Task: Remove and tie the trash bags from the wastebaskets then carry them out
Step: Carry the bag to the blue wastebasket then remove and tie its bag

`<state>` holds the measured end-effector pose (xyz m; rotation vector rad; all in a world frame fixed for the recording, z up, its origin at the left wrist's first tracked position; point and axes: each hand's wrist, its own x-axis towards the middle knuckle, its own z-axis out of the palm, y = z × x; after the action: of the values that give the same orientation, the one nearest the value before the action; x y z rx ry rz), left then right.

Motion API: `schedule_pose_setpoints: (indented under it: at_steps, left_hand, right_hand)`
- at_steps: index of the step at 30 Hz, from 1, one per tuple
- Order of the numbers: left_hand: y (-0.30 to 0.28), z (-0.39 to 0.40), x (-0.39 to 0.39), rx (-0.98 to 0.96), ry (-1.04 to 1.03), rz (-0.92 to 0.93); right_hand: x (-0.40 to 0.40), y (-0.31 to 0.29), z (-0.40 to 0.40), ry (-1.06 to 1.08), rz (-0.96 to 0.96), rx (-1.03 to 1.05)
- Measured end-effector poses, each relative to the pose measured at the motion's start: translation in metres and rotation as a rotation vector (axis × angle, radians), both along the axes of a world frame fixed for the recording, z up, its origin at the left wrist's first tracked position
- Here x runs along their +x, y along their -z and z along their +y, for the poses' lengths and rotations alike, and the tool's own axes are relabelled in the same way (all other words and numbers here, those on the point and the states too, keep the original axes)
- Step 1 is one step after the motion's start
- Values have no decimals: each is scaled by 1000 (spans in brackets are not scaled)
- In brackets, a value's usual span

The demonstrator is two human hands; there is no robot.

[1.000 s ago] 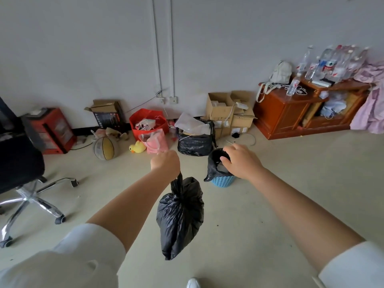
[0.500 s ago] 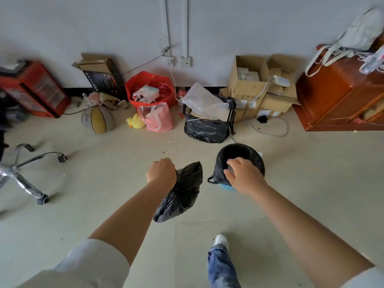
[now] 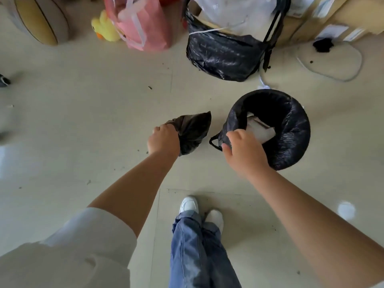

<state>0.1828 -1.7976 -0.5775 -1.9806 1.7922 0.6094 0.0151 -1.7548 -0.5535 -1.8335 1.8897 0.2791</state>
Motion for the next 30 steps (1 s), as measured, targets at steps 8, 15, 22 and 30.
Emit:
schedule_pose_setpoints:
  at_steps: [8, 15, 22, 30]
  left_hand:
    - [46, -6, -40, -17, 194, -58]
    - [24, 12, -107, -29, 377, 27]
    - [36, 71, -191, -13, 248, 84]
    - [91, 131, -249, -31, 113, 160]
  right_hand:
    - [-37, 53, -4, 78, -29, 56]
    - [-109, 37, 12, 123, 34, 76]
    - [-196, 53, 61, -83, 154, 186]
    - [-251, 109, 98, -252, 67, -68]
